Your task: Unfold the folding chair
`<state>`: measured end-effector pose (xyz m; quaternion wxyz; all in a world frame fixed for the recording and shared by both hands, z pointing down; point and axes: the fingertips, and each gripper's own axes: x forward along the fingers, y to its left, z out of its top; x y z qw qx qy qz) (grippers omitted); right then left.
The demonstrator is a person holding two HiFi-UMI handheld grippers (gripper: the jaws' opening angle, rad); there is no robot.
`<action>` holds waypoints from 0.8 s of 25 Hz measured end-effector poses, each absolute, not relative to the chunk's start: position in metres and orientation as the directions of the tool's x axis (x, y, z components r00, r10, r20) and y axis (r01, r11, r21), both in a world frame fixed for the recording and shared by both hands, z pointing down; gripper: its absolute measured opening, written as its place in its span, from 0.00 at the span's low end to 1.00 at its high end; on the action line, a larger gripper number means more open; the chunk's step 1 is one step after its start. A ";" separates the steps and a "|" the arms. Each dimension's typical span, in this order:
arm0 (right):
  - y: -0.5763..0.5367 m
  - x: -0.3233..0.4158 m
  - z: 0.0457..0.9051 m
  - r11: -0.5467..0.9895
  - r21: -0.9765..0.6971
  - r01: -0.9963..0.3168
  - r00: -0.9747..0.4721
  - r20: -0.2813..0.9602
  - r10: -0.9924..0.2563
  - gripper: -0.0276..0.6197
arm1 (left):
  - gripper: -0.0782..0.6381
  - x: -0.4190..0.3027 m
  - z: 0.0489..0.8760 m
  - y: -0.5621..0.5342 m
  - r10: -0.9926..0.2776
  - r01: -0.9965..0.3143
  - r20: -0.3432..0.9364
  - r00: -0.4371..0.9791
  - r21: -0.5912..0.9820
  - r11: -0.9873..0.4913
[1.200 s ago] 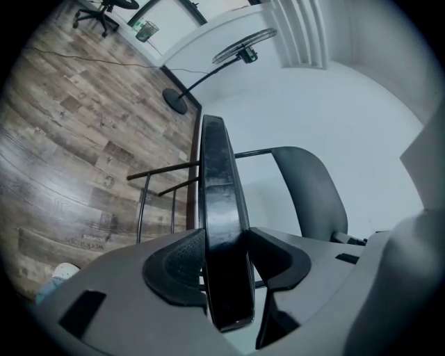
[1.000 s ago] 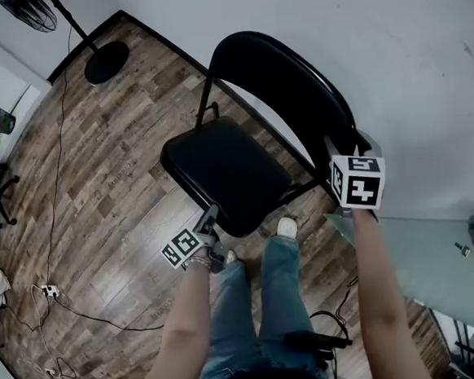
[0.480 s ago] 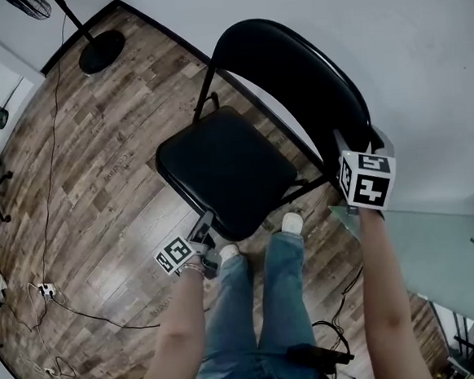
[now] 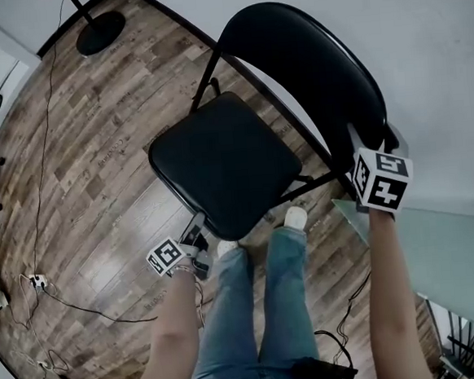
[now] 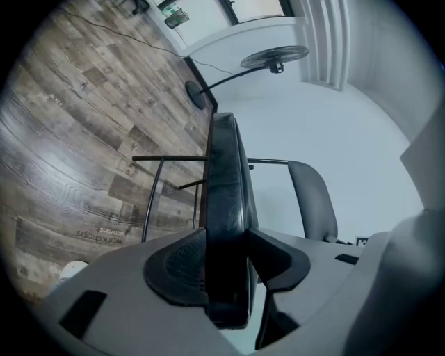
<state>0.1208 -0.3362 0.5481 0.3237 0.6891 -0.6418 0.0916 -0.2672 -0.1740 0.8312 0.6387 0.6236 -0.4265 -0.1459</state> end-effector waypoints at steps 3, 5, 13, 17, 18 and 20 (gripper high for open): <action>-0.336 0.119 0.553 0.037 0.327 -0.944 0.155 0.543 -0.825 0.53 | 0.36 -0.273 0.840 -0.168 -0.721 -0.325 0.358 0.594 0.926 0.192; -0.337 0.118 0.555 0.039 0.327 -0.944 0.154 0.541 -0.827 0.53 | 0.36 -0.274 0.842 -0.170 -0.730 -0.287 0.318 0.605 0.942 0.174; -0.334 0.110 0.575 0.044 0.317 -0.947 0.140 0.536 -0.832 0.54 | 0.36 -0.293 0.871 -0.159 -0.736 -0.255 0.302 0.606 0.950 0.179; -0.335 0.113 0.585 0.041 0.310 -0.950 0.141 0.539 -0.830 0.54 | 0.36 -0.299 0.887 -0.153 -0.723 -0.269 0.323 0.611 0.943 0.194; -0.336 0.115 0.589 0.040 0.307 -0.951 0.140 0.543 -0.828 0.54 | 0.36 -0.303 0.894 -0.150 -0.713 -0.292 0.347 0.610 0.934 0.205; -0.338 0.116 0.597 0.040 0.296 -0.954 0.137 0.555 -0.821 0.54 | 0.36 -0.308 0.901 -0.147 -0.709 -0.301 0.358 0.608 0.930 0.212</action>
